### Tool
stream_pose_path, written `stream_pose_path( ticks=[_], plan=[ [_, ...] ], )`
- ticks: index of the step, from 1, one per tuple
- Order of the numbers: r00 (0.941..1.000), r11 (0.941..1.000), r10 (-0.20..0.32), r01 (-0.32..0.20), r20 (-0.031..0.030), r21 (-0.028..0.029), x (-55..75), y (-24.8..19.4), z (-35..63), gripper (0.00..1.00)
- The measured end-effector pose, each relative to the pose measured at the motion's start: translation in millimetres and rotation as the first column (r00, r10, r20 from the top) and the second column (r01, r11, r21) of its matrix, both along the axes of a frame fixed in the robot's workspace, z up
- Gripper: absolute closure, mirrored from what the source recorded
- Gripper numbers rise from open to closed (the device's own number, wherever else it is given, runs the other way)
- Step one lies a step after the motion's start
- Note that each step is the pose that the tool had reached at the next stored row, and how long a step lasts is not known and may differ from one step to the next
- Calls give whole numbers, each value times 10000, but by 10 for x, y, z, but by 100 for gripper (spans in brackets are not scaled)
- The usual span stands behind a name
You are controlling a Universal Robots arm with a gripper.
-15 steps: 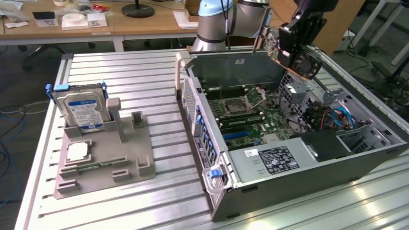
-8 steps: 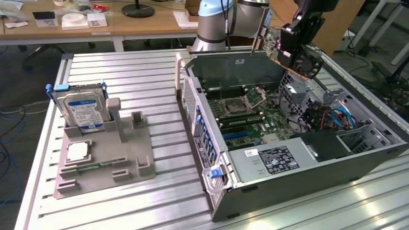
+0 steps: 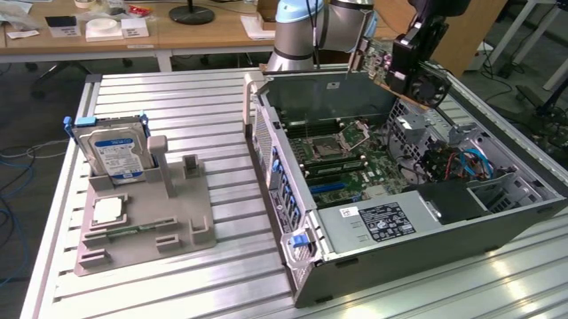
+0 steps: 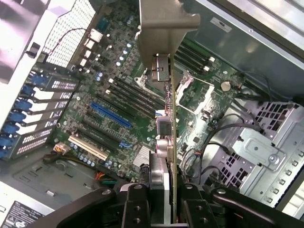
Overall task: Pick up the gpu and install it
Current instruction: 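Insert the gpu into the slot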
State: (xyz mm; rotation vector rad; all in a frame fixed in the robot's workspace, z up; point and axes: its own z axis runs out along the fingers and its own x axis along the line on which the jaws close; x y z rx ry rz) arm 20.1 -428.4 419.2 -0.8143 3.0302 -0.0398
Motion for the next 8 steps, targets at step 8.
stream_pose_path(
  ticks=[8],
  plan=[
    [9966,9966,824,-824,1,0,0,0,0,72]
  ],
)
